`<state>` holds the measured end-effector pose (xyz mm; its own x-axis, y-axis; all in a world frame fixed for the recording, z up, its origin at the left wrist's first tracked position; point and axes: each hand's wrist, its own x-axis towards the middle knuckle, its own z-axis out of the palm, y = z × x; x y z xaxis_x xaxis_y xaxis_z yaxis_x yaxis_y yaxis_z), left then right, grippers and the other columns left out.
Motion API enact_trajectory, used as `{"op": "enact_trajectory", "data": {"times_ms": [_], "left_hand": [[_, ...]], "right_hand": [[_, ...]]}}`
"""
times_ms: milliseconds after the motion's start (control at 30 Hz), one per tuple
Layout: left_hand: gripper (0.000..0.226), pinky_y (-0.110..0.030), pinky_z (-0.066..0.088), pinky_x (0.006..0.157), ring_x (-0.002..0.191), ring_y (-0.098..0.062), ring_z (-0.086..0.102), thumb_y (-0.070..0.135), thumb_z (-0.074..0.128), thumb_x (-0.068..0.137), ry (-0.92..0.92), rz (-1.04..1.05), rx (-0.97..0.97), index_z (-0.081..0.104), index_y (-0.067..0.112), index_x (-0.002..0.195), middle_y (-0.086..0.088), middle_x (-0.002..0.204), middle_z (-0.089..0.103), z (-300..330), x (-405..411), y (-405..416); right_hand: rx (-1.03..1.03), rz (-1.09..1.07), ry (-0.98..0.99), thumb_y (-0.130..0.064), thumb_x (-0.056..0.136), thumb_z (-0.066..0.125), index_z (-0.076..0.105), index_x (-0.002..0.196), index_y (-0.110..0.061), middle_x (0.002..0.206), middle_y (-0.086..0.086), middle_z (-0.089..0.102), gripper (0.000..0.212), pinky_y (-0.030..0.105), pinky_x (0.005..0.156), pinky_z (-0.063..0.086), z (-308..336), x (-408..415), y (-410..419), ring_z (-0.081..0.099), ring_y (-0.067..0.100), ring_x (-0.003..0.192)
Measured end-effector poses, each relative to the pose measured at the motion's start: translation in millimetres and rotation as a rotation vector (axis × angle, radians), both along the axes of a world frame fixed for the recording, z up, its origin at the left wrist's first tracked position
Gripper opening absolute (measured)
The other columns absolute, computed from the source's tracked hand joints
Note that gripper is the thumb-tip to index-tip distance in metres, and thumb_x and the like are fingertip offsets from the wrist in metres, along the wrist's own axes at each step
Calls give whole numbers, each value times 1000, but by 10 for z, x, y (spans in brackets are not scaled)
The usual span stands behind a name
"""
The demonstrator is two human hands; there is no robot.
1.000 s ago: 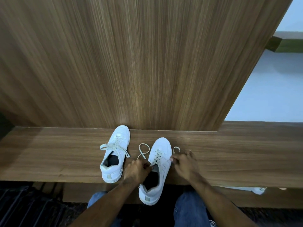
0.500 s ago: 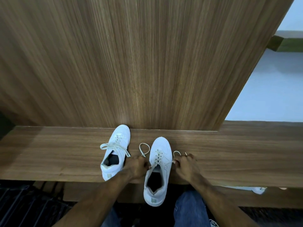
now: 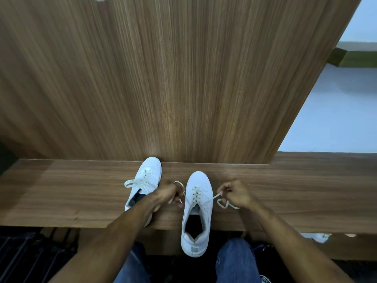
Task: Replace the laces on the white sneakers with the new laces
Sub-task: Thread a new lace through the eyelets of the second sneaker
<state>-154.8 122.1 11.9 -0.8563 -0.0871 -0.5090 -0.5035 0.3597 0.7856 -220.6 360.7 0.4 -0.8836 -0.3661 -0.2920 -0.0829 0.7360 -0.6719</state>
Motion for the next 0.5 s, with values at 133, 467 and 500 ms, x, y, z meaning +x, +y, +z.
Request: {"op": "enact_trajectory", "data": {"times_ms": [133, 467, 500], "left_hand": [[26, -36, 52, 65, 40, -14, 42, 27, 56, 95, 43, 154, 292, 60, 12, 75, 2, 48, 36, 354, -248, 61], [40, -29, 54, 53, 32, -9, 28, 46, 46, 98, 196, -53, 290, 65, 14, 82, -2, 50, 46, 1273, -336, 437], [44, -31, 52, 56, 33, -11, 33, 49, 47, 97, 204, -47, 271, 65, 12, 80, -2, 49, 48, 1304, -343, 431]], "right_hand": [[-303, 63, 6, -4, 92, 60, 69, 88, -14, 53, -6, 66, 14, 18, 63, 47, 539, -61, -193, 60, 2, 54], [-822, -80, 84, -4, 94, 57, 66, 103, -1, 59, 7, 58, 13, 21, 42, 43, 1299, -94, -495, 48, 12, 41], [-859, -145, 70, -7, 94, 57, 67, 100, -2, 57, 7, 58, 13, 21, 41, 43, 1289, -99, -490, 47, 12, 40]]}}
